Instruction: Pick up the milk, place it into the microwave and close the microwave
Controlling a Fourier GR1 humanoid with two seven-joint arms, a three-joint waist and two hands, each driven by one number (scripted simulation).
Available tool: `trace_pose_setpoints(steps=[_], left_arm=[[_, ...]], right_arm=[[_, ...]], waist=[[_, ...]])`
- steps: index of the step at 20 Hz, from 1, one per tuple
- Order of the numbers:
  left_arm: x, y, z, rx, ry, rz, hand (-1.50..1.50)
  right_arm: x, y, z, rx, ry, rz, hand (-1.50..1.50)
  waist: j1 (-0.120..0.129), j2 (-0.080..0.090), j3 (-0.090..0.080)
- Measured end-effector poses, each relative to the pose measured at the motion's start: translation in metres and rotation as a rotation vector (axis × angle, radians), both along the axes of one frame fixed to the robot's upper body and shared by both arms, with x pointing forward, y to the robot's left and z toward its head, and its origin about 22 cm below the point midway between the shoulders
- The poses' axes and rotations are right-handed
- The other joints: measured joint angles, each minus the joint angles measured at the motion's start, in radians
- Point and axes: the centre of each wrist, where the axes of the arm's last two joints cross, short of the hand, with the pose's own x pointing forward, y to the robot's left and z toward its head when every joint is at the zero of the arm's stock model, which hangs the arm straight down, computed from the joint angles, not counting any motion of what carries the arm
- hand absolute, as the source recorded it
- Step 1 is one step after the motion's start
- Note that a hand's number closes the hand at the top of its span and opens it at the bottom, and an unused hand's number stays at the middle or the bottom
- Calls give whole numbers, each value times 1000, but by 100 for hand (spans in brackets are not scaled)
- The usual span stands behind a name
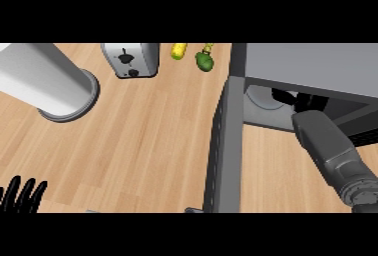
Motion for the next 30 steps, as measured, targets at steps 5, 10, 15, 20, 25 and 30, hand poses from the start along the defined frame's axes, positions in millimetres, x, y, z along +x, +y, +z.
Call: trace_pose_setpoints(steps=[5, 10, 15, 20, 25, 30], left_arm=[[6, 0, 1, 12, -3, -12, -150], [10, 0, -1, 13, 2, -13, -150], [15, 0, -2, 14, -8, -10, -150], [15, 1, -3, 20, -10, -14, -150], [12, 2, -5, 23, -9, -8, -150], [7, 5, -6, 27, -8, -8, -150]], right_arm=[[-1, 8, -4, -80, 54, 37, -150], [6, 35, 1, -92, 75, 189, -150], [10, 58, 5, -68, 98, 288, -150], [11, 74, 6, -1, 120, 374, -150], [10, 81, 4, 98, 94, 434, -150], [2, 84, -8, 229, 69, 500, -150]], waist=[[9, -5, 7], [9, -8, 18], [6, -9, 21], [-4, -14, 22], [-29, -17, 22], [-56, -25, 22]])
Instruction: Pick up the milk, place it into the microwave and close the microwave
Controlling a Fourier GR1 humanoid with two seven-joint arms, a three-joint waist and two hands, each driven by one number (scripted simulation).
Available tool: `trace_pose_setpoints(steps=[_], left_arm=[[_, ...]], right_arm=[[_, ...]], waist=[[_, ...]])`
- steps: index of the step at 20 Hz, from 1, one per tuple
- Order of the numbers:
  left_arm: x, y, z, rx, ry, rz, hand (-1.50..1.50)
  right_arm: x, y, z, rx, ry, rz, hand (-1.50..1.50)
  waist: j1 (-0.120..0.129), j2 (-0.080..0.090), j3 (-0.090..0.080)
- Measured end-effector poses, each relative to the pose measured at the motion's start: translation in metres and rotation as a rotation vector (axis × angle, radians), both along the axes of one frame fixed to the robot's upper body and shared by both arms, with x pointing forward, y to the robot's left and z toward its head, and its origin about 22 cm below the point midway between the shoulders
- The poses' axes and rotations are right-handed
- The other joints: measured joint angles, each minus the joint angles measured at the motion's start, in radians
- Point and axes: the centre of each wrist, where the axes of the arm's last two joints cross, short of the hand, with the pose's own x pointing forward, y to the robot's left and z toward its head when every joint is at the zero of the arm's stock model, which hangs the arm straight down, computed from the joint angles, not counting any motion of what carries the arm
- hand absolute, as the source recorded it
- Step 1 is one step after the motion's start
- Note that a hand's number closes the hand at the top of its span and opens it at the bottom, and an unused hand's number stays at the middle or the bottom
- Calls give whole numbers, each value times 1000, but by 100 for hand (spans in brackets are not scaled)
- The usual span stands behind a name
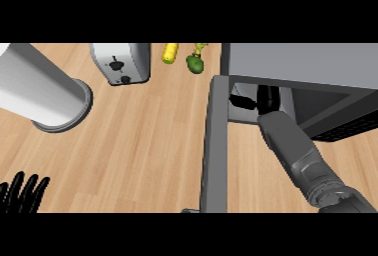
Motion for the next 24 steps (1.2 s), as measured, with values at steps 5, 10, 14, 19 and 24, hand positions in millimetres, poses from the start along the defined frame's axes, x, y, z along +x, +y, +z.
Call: trace_pose_setpoints(steps=[5, 10, 14, 19, 24], left_arm=[[-7, 2, -1, -2, 0, 11, -150], [-12, 2, 2, -4, 8, 17, -150], [-15, 1, 4, -4, 21, 25, -150], [-15, -2, 1, -5, 45, 26, -150], [-24, -15, 4, 13, 68, 11, -150]], right_arm=[[-13, 0, -18, 166, 5, 70, -150], [-34, 1, -45, 287, 13, 122, -150], [-48, 3, -61, 336, 10, 144, -150], [-68, -4, -80, 388, -4, 175, -150], [-93, -10, -102, 447, 23, 232, -150]], waist=[[-25, -15, -1], [-47, -28, -2], [-63, -37, -3], [-84, -46, -4], [-103, -56, -5]])
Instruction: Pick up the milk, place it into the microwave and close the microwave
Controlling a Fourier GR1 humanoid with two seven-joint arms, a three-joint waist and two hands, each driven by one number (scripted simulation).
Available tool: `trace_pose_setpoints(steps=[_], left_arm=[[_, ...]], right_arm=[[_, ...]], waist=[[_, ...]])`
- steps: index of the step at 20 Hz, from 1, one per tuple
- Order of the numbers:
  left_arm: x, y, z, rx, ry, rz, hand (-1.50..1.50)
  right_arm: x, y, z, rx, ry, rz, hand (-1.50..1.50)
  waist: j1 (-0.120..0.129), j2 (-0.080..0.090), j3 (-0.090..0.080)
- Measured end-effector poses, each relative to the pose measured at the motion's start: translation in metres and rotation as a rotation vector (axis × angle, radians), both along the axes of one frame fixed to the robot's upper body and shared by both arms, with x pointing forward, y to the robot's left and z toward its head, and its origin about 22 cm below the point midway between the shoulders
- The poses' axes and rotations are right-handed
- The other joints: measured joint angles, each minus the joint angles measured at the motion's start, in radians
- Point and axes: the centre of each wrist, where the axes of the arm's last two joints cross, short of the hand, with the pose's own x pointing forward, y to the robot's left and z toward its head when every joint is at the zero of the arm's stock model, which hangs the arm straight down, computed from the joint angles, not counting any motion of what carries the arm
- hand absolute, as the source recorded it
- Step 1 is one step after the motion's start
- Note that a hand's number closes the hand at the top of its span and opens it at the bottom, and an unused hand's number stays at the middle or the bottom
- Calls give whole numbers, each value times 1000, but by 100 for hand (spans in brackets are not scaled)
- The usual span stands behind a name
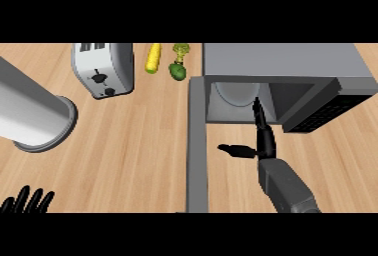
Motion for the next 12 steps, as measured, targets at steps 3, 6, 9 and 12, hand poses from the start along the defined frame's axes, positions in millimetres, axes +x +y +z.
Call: trace_pose_setpoints(steps=[3, 6, 9, 12], left_arm=[[-3, -2, 0, 20, 16, -26, -150], [2, -5, -1, 37, 28, -35, -150], [7, -10, -4, 37, 39, -54, -150], [13, -17, -10, 28, 49, -95, -150]], right_arm=[[-13, -5, -9, 14, 16, 34, -150], [-30, -21, -19, 16, 29, 36, -150], [-41, -31, -21, 21, 13, 27, -150], [-52, -53, -20, 26, -5, 9, 150]], waist=[[-9, -4, -1], [-19, -7, -1], [-24, -9, -2], [-30, -10, -2]])
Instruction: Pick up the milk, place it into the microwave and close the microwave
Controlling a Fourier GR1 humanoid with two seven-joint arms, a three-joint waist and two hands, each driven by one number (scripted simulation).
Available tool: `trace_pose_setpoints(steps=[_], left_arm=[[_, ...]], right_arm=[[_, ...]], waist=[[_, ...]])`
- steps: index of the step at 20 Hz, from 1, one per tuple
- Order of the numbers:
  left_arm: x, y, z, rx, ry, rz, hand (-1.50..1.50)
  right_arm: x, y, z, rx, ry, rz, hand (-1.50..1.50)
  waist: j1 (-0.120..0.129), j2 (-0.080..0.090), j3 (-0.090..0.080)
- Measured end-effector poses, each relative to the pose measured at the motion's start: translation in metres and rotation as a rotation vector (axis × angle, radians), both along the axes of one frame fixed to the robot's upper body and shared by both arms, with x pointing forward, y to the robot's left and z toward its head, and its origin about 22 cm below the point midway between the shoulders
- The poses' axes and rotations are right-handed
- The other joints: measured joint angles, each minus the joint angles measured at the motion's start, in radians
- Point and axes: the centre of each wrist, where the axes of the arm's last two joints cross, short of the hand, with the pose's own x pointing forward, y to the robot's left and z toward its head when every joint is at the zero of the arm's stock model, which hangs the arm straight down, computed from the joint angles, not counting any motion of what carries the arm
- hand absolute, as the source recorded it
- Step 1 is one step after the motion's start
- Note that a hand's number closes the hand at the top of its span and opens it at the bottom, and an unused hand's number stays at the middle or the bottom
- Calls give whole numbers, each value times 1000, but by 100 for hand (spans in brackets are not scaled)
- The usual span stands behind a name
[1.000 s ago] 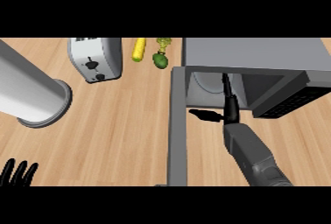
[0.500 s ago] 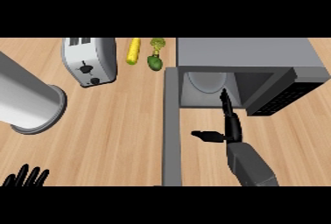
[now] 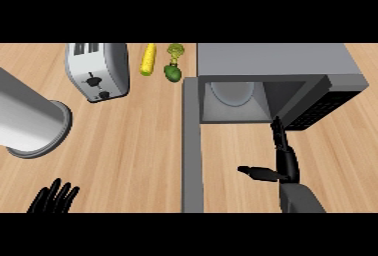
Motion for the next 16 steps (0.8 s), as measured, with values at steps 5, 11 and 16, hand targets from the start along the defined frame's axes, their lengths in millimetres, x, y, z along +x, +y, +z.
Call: trace_pose_setpoints(steps=[5, 11, 16], left_arm=[[12, -15, -6, 39, 16, -126, -150], [38, -44, -12, 144, 10, -245, 150], [56, -68, -26, 169, -1, -306, 150]], right_arm=[[-33, -37, -2, -7, -13, -43, 150], [-75, -72, 3, 12, 2, -97, -150], [-103, -104, 16, 54, -7, -143, -150]], waist=[[-5, 0, 0], [-5, 1, 0], [0, 3, 0]])
